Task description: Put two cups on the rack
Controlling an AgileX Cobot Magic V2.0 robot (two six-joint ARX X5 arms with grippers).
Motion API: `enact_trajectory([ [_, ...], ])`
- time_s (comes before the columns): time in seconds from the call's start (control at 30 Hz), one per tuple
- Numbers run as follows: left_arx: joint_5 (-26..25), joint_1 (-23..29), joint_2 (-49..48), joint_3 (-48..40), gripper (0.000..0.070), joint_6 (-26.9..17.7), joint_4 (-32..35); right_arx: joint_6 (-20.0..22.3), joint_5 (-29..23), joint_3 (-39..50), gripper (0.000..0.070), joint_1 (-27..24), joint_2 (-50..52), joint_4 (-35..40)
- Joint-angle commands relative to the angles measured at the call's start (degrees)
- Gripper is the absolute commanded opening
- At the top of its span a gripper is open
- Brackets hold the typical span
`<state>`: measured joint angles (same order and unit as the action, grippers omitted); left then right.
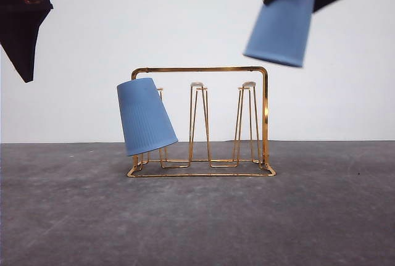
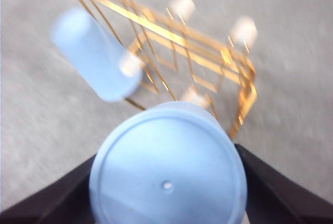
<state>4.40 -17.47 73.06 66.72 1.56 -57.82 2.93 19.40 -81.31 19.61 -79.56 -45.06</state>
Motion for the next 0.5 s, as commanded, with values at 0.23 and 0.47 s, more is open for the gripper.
enact_trajectory([
  [0.23,0.04,-0.11,0.46,0.61,0.0594,0.44,0.50,0.73,-3.89,-0.91,0.0335,1.46,-5.51,5.80],
  [0.47,0.05,-0.11,0.46,0.61,0.0594,0.44,0.72,0.73,-4.44,-0.91,0.0335,1.56,-10.69,8.84],
])
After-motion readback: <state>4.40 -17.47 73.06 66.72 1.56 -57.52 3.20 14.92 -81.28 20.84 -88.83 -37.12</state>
